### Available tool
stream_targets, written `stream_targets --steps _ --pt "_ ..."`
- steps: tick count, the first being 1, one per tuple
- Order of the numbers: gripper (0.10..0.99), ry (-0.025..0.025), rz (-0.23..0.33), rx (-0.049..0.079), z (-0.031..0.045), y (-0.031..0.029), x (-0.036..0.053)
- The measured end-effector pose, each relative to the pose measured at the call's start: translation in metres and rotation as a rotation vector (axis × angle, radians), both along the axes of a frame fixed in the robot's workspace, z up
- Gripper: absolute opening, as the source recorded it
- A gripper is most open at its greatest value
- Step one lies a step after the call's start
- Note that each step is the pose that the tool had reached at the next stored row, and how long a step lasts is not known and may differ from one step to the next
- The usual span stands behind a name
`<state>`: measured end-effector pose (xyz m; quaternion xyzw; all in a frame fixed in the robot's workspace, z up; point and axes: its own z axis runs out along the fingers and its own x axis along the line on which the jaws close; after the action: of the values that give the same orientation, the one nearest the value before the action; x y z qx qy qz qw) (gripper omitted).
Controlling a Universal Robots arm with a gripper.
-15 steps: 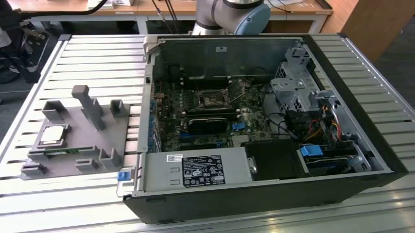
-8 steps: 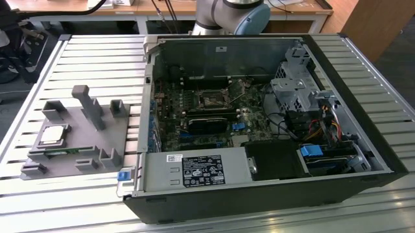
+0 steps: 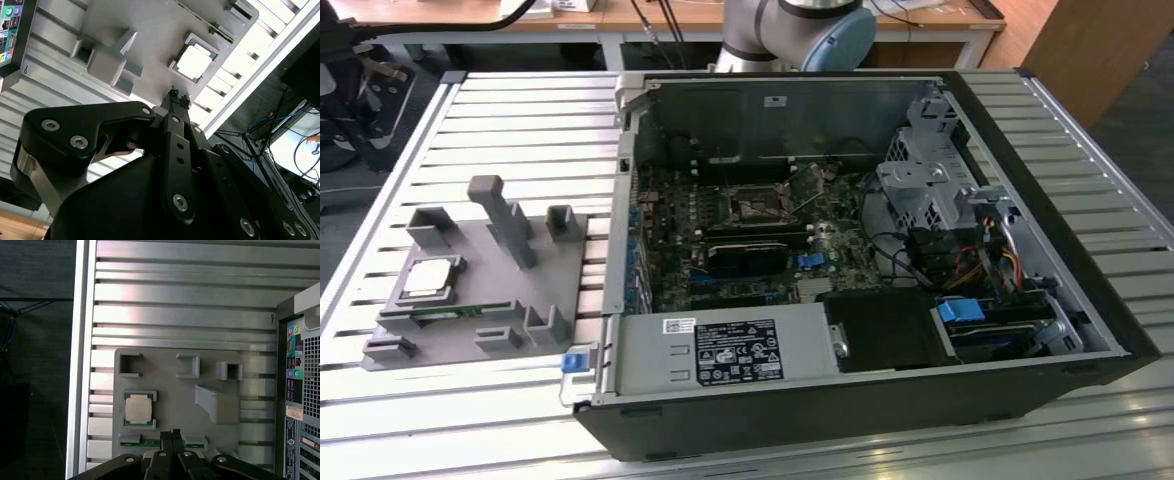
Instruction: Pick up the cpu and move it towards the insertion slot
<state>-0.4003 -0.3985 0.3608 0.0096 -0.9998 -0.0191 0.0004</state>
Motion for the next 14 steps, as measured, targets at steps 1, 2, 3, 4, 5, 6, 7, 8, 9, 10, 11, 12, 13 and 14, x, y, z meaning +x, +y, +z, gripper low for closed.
stream_targets --steps 1,2,3,4,5,6,7,8,9,10,11,12,13,14 --pt "0.106 0.0 0.0 0.0 0.0 0.0 -0.0005" --pt "0.106 0.0 0.0 0.0 -0.0001 0.0 -0.0011" --pt "0.106 0.0 0.0 0.0 -0.0001 0.0 -0.0017" --pt "0.106 -0.0001 0.0 0.0 -0.0002 0.0 -0.0023" --pt "0.106 0.0 0.0 0.0 -0.0001 0.0 -0.0027" --pt "0.106 0.0 0.0 0.0 -0.0002 0.0 -0.0032" --pt "0.106 0.0 0.0 0.0 -0.0003 0.0 -0.0037" --pt "0.106 0.0 0.0 0.0 -0.0005 0.0 -0.0044" --pt "0.106 0.0 0.0 0.0 -0.0007 0.0 -0.0051" --pt "0.106 0.0 0.0 0.0 -0.001 0.0 -0.0061" --pt "0.106 0.0 0.0 0.0 -0.0013 0.0 -0.0071" --pt "0.106 0.0001 0.0 0.0 -0.0015 0.0 -0.0082" --pt "0.106 0.0001 0.0 0.0 -0.0018 0.0 -0.0091" --pt "0.106 0.0 0.0 0.0 -0.0022 0.0 -0.0103"
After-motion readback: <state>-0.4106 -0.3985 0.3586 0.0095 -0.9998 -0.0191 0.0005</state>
